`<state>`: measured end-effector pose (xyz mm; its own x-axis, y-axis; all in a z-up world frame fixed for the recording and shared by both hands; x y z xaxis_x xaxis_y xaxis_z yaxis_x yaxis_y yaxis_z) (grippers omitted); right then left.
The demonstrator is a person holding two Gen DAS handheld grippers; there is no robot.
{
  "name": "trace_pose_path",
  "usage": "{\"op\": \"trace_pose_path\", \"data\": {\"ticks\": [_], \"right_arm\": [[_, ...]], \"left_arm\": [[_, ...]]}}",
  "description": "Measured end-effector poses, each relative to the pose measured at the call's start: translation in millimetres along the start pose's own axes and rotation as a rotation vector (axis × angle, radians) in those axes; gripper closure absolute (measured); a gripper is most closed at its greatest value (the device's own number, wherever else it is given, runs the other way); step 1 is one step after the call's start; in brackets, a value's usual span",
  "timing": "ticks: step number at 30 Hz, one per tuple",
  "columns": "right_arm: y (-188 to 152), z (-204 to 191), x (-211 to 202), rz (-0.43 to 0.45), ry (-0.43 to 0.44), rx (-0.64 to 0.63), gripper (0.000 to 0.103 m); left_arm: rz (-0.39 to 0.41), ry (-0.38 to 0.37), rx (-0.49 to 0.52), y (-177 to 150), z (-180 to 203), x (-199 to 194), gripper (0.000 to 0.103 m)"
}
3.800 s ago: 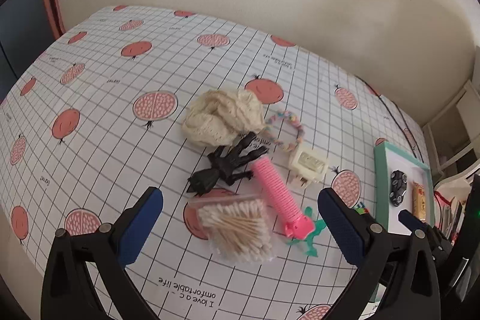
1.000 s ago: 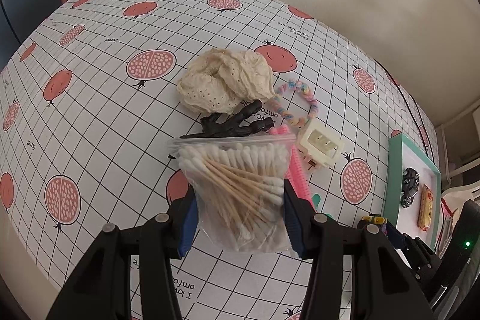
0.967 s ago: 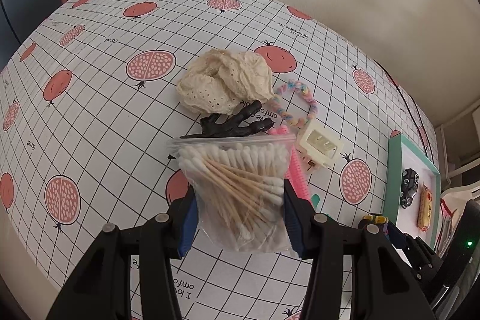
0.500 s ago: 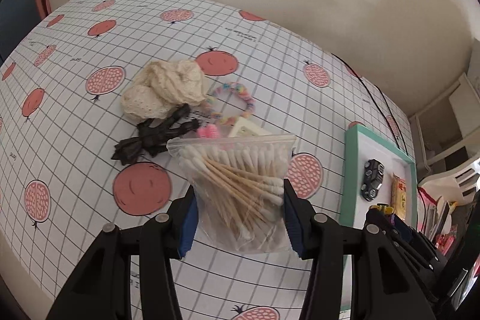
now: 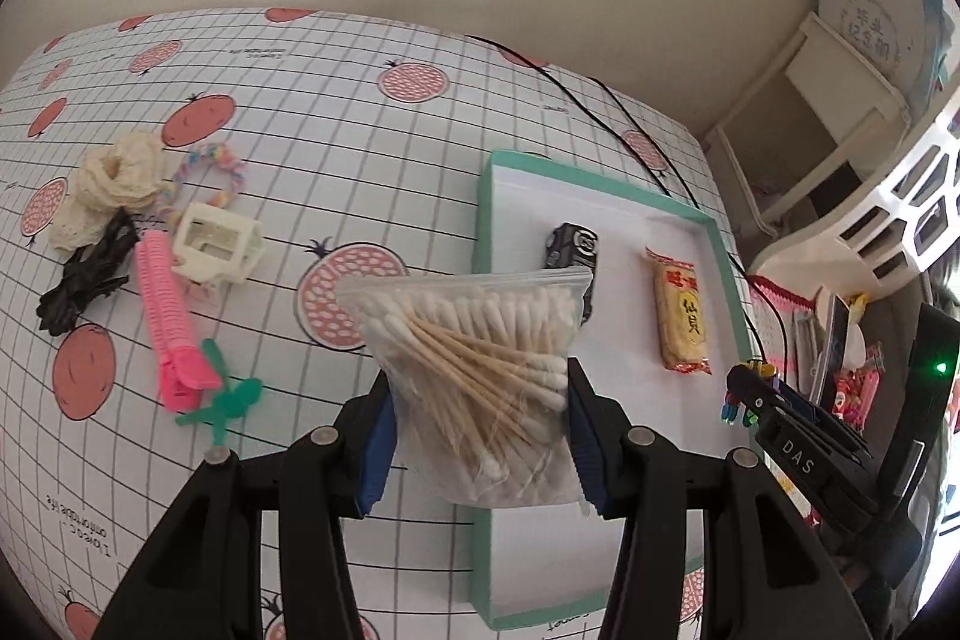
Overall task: Organize objects
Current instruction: 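Lift the swab bag and block toy and carry them toward the tray, then lower the swab bag with the left gripper while the right lowers the block toy into the tray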
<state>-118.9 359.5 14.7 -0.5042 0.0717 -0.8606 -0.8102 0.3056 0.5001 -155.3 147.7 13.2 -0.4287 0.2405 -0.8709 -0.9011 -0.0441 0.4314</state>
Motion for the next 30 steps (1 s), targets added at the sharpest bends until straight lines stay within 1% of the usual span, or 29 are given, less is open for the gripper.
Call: {"op": "trace_pose_path", "data": {"ticks": [3,6,13,21,30], "right_arm": [[0.9,11.2,4.4,0.005,-0.012,0.028,0.063],[3.4,18.1,7.7,0.019,-0.011,0.051,0.063],[9.4,14.2,19.6,0.029,-0.015,0.033,0.063],[9.2,11.9,35.9,0.011,-0.030,0.020,0.063],[7.7,7.2,43.2,-0.001,-0.033,0.009,0.063]], "left_arm": [[-0.001,-0.024,0.052,-4.7,21.5,8.0,0.051],[0.004,-0.025,0.107,-9.1,38.6,16.2,0.051],[-0.019,-0.023,0.175,-18.5,60.2,39.4,0.051],[-0.069,0.007,0.187,-24.8,63.5,66.7,0.051],[-0.073,0.016,0.198,-25.5,65.0,74.6,0.050]]}}
Point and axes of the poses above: each gripper's, at about its wrist camera, not at the fingertips, and x roughly the way its jaws point, z to its right, y to its top, the point moved 3 cm from there along x, roughly the way its jaws point, and after that the axes turned 4 degrees about y, right-handed, at the moved point
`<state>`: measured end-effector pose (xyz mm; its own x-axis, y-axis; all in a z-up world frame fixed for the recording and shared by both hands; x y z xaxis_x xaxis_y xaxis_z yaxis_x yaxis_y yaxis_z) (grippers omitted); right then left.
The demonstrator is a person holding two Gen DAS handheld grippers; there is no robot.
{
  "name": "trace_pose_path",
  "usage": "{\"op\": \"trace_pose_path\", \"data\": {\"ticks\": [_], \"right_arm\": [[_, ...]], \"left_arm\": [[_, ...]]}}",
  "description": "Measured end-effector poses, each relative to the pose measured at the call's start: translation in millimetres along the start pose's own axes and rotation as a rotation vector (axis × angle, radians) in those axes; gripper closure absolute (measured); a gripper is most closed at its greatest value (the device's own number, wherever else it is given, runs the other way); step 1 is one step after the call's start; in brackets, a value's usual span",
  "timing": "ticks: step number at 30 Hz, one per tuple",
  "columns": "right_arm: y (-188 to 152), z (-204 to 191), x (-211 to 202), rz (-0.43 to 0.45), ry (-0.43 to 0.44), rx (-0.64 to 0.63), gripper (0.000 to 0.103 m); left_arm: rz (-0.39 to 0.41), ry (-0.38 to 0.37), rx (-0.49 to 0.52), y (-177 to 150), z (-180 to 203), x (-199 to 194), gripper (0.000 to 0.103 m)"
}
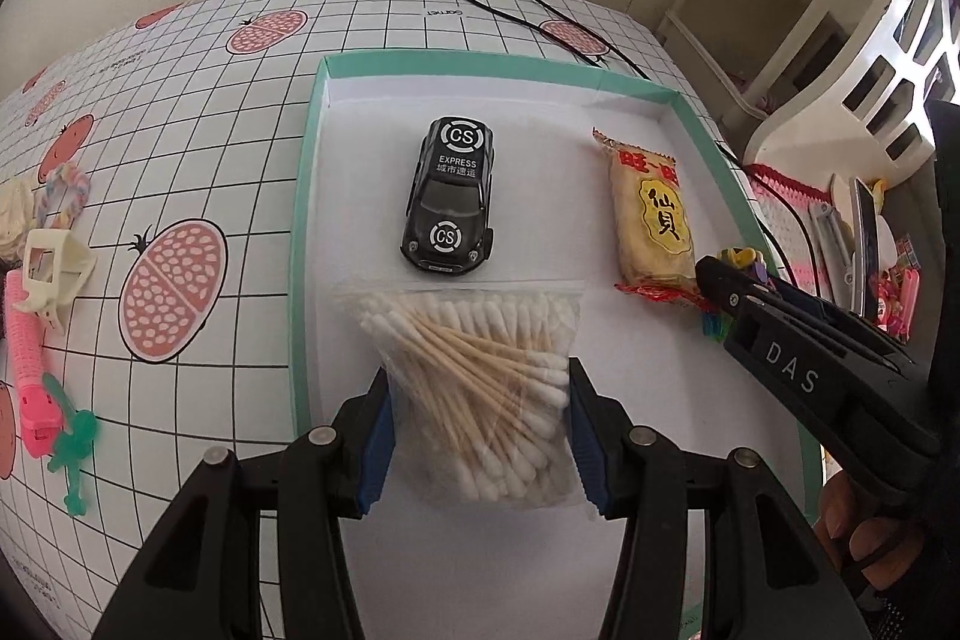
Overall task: Organize objects
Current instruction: 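Lower the swab bag with the left gripper while the right lowers the block toy into the tray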
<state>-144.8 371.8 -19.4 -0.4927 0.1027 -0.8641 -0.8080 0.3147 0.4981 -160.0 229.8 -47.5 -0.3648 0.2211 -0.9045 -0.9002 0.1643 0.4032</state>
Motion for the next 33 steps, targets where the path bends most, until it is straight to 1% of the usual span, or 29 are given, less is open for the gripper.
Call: {"op": "trace_pose_path", "data": {"ticks": [6,7,8,10,15,19,25,26,27,28,29,30,31,32,33], "right_arm": [[3.2,-4.3,-9.1,0.022,0.003,-0.018,0.061],[4.2,-5.0,-12.3,0.029,0.004,-0.017,0.058],[5.3,-5.8,-15.8,0.037,0.008,-0.016,0.053],[6.9,-7.8,-23.6,0.054,0.017,-0.014,0.050],[9.0,-14.4,-41.8,0.089,0.023,-0.033,0.050],[8.8,-15.1,-49.4,0.097,0.038,-0.029,0.050],[3.4,-16.2,-47.3,0.080,0.038,-0.037,0.050],[2.6,-17.5,-46.2,0.078,0.039,-0.044,0.049],[2.2,-18.8,-45.2,0.078,0.042,-0.050,0.046],[2.0,-20.0,-44.4,0.080,0.045,-0.054,0.037],[1.6,-20.9,-43.7,0.082,0.050,-0.056,0.031],[1.7,-22.2,-43.1,0.083,0.056,-0.058,0.029],[1.7,-23.6,-42.5,0.083,0.060,-0.060,0.025],[1.5,-25.2,-41.7,0.083,0.061,-0.065,0.017],[1.2,-26.8,-40.7,0.083,0.061,-0.069,0.013]], "left_arm": [[-0.019,-0.014,0.001,1.0,0.4,-3.6,0.048],[-0.021,-0.017,0.002,1.1,0.9,-5.8,0.045],[-0.021,-0.020,0.003,1.6,1.9,-8.2,0.042],[-0.013,-0.024,0.008,2.7,3.1,-15.5,0.041],[0.027,-0.034,0.005,5.5,1.9,-39.1,0.040],[0.057,-0.030,-0.015,8.3,-6.9,-52.8,0.040],[0.076,0.005,-0.062,10.4,-27.1,-55.3,0.040],[0.077,0.020,-0.070,11.0,-30.9,-54.1,0.038],[0.078,0.034,-0.078,10.7,-34.5,-52.6,0.037],[0.079,0.044,-0.088,10.8,-38.6,-51.1,0.036],[0.080,0.050,-0.101,10.4,-42.8,-49.7,0.036],[0.081,0.057,-0.115,10.6,-47.0,-48.3,0.035],[0.082,0.064,-0.126,10.0,-51.1,-47.2,0.027],[0.088,0.075,-0.138,10.3,-55.3,-46.2,0.015],[0.097,0.084,-0.148,10.6,-59.1,-45.7,0.013]]}}
Point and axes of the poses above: each gripper's, at about its wrist camera, not at the fingertips, and x roughly the way its jaws point, z to its right, y to its top, the point moved 3 cm from there along x, roughly the way its jaws point, and after that the axes turned 4 degrees about y, right-handed, at the moved point
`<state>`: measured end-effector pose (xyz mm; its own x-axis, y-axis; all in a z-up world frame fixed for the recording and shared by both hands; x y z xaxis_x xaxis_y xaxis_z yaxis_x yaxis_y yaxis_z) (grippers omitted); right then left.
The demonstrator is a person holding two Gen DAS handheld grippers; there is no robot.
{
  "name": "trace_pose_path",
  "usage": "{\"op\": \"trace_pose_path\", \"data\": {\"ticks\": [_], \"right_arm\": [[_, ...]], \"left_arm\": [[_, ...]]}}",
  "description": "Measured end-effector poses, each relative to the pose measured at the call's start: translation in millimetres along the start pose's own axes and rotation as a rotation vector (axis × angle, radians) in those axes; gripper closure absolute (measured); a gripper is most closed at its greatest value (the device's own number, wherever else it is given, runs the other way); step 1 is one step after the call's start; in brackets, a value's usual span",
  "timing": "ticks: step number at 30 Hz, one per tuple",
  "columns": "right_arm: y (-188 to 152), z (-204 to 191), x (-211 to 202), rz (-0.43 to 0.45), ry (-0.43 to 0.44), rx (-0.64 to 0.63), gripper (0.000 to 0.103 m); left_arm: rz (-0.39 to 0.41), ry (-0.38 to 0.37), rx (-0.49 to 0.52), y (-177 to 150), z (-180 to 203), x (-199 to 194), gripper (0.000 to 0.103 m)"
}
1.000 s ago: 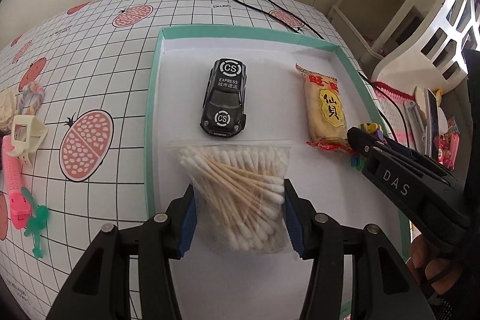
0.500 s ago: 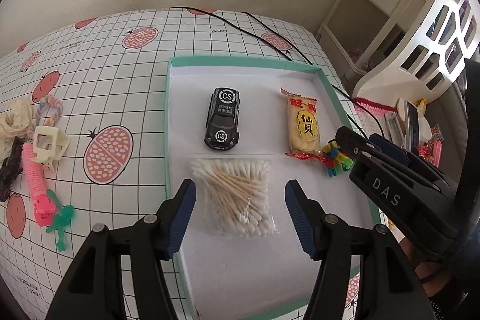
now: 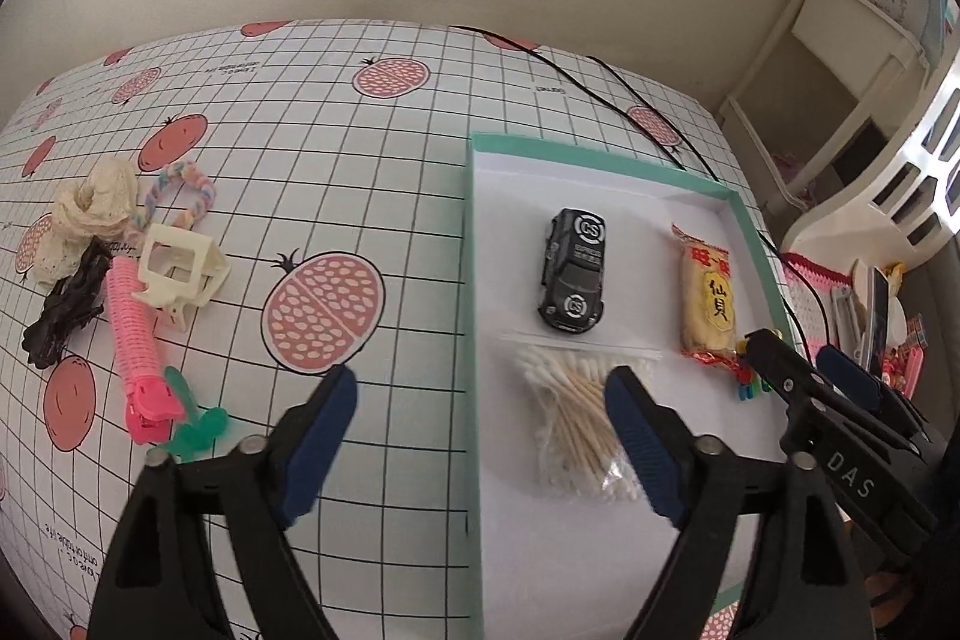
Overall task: Organize objects
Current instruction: 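Lower the swab bag with the left gripper while the right lowers the block toy into the tray, then open both grippers and withdraw them from the tray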
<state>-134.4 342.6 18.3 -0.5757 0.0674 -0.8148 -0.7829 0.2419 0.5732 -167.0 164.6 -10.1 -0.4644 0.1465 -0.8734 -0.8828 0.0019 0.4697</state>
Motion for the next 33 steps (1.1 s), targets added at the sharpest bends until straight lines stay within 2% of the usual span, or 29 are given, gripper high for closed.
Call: {"op": "trace_pose_path", "data": {"ticks": [1,2,5,7,17,28,33], "right_arm": [[-0.2,-1.5,1.1,-0.001,0.000,-0.004,0.005],[-0.4,-2.7,2.2,-0.002,0.001,-0.007,0.002],[-0.6,-5.0,4.3,-0.002,0.006,-0.007,0.000],[-0.7,-5.8,5.3,-0.002,0.012,-0.005,0.000],[-2.7,-4.5,9.9,-0.011,0.018,0.011,0.000],[-1.7,-10.4,7.9,-0.007,0.017,0.007,0.000],[8.6,-32.6,-7.9,0.032,0.047,0.011,0.000]], "left_arm": [[0.006,0.010,-0.008,0.7,-3.2,0.9,0.013],[0.008,0.018,-0.014,1.3,-6.0,1.9,0.013],[0.011,0.022,-0.029,1.9,-12.4,3.8,0.008],[0.013,0.035,-0.035,2.2,-14.4,5.8,0.004],[0.026,0.068,-0.040,2.7,-22.2,8.3,0.003],[0.028,0.060,-0.043,4.9,-29.0,5.1,0.003],[0.046,0.021,-0.081,14.4,-47.8,-7.8,0.003]]}}
Point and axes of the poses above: each gripper's, at about its wrist camera, not at the fingertips, and x roughly the way its jaws point, z to its right, y to its top, the point moved 3 cm from there along x, roughly the way its jaws point, and after that the axes turned 4 degrees about y, right-handed, at the moved point
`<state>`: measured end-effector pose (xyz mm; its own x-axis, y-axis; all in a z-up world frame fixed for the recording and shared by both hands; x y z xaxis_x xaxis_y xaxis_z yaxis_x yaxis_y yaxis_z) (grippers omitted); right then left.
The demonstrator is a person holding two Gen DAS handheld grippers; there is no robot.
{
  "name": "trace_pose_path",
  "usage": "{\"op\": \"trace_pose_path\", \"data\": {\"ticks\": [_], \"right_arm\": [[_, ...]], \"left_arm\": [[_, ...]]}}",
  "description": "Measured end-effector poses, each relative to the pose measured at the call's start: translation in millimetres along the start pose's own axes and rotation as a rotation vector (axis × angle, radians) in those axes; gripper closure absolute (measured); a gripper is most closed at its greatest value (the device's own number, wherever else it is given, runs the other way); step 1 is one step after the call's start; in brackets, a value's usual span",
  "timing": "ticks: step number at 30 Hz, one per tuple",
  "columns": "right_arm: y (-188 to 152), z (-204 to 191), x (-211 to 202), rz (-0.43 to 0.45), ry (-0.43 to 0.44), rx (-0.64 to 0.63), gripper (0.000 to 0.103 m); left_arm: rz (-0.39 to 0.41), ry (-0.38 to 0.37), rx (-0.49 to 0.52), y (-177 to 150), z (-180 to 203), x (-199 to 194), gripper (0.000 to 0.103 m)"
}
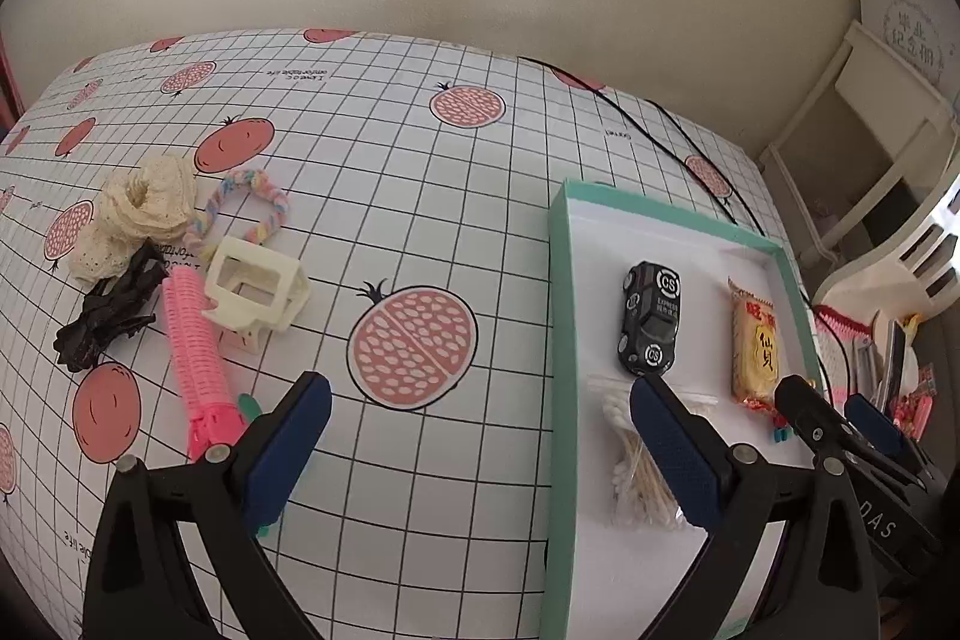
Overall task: Organize objects
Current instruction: 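Open both grippers and withdraw them from the tray, then grasp the black toy figure with the left gripper while the right grasps the green toy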
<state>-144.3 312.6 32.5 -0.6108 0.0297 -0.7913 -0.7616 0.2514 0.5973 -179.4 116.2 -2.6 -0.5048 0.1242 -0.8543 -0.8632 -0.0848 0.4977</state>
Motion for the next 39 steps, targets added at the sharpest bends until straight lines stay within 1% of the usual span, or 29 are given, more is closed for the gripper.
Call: {"op": "trace_pose_path", "data": {"ticks": [3,7,10,13,17,23,25,29,35,39], "right_arm": [[5.5,-23.7,-7.1,0.025,0.052,-0.017,0.000],[4.6,-60.5,-7.5,0.026,0.095,-0.063,0.000],[0.3,-86.6,-4.0,0.016,0.129,-0.082,0.000],[-4.1,-114.3,0.9,0.001,0.152,-0.113,0.000],[-9.7,-149.8,10.3,-0.020,0.189,-0.146,0.000],[-25.8,-202.4,29.5,-0.073,0.240,-0.198,0.000],[-33.3,-215.6,35.7,-0.096,0.240,-0.234,0.000],[-46.6,-230.6,44.4,-0.136,0.232,-0.298,0.000],[-61.3,-233.5,58.6,-0.214,0.215,-0.330,0.000],[-69.7,-233.6,64.0,-0.250,0.200,-0.363,0.000]], "left_arm": [[0.023,0.000,-0.025,9.9,-21.4,-10.7,0.003],[0.052,0.039,-0.046,21.5,-61.2,-23.9,0.003],[0.068,0.064,-0.091,27.1,-98.1,-31.3,0.003],[0.070,0.090,-0.136,29.4,-134.5,-36.1,0.003],[0.068,0.134,-0.159,29.5,-174.8,-39.4,0.003],[0.034,0.186,-0.179,26.3,-219.1,-33.3,0.003],[0.010,0.200,-0.186,24.3,-229.2,-28.7,0.003],[-0.025,0.198,-0.197,21.6,-239.2,-18.9,0.003],[-0.054,0.190,-0.166,19.5,-231.5,-7.8,0.003],[-0.066,0.210,-0.134,18.5,-225.7,-2.3,0.003]]}}
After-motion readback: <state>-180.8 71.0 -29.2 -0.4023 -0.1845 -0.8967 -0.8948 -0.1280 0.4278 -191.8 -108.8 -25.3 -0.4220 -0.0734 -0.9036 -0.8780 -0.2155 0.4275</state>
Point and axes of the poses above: each gripper's, at about its wrist camera, not at the fingertips, and x roughly the way its jaws point, z to its right, y to its top, the point moved 3 cm from there along x, roughly the way its jaws point, and after that the axes turned 4 degrees about y, right-handed, at the moved point
